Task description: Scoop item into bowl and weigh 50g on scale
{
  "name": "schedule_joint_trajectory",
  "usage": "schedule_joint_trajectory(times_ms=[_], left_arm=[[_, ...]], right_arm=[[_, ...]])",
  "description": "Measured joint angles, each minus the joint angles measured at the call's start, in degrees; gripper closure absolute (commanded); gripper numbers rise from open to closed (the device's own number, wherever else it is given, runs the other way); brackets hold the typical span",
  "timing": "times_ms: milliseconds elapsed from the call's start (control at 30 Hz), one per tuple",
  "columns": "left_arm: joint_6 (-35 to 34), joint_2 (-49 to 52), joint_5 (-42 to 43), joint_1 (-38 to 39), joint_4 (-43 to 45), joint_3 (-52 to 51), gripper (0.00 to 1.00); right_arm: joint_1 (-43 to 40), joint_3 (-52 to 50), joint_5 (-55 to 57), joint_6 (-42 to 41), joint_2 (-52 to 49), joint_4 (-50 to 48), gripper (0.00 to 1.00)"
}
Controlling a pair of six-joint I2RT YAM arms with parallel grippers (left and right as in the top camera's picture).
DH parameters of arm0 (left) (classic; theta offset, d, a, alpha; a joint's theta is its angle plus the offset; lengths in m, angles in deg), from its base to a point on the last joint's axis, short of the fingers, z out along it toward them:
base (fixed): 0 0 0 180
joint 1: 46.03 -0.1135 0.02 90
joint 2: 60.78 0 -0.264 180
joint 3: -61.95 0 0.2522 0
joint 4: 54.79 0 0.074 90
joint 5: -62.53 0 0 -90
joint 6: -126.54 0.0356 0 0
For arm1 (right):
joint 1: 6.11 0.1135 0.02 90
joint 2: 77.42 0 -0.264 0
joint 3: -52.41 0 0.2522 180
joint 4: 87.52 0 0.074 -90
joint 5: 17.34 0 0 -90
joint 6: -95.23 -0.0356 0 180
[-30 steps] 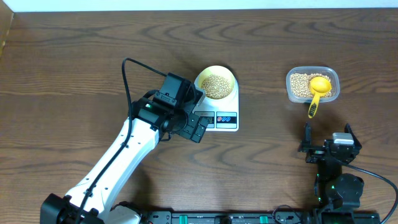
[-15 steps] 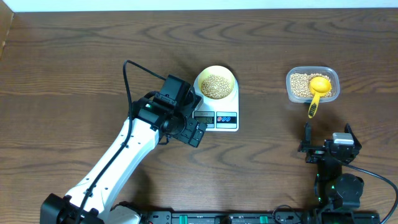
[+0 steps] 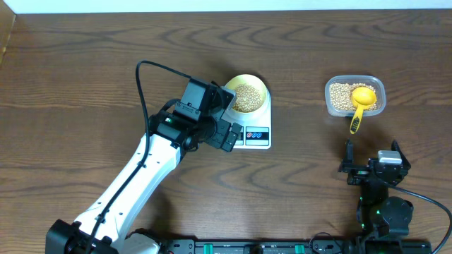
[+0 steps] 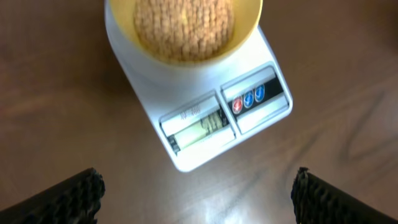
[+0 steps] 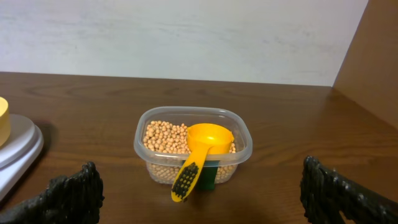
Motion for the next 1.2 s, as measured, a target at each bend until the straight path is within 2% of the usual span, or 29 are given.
schedule_joint_trajectory(times_ms=[67, 233, 433, 867, 967, 1200], left_arm=[[0.9, -0.1, -0.8, -0.1, 2.6, 0.0, 0.02], [1.9, -3.7, -5.1, -2.8, 2.6, 0.0, 0.02], [2.6, -12.7, -10.1, -8.2, -0.5, 0.0, 0.02], [2.6, -31.8, -12.0, -13.1, -9.6, -2.4, 0.02], [2.6, -36.4, -12.0, -14.7, -7.9, -5.6, 0.02], [2.6, -46.7, -12.0, -17.8, 2.9, -15.3, 0.02]], right_arm=[[0.0, 0.0, 0.0, 0.0, 0.0, 0.0, 0.01], [0.0, 0.0, 0.0, 0.0, 0.0, 0.0, 0.01], [0.0, 0.0, 0.0, 0.0, 0.0, 0.0, 0.01], [0.0, 0.0, -0.2, 0.0, 0.0, 0.0, 0.01], [0.0, 0.0, -0.2, 0.0, 0.0, 0.0, 0.01], [0.0, 0.0, -0.2, 0.0, 0.0, 0.0, 0.01]])
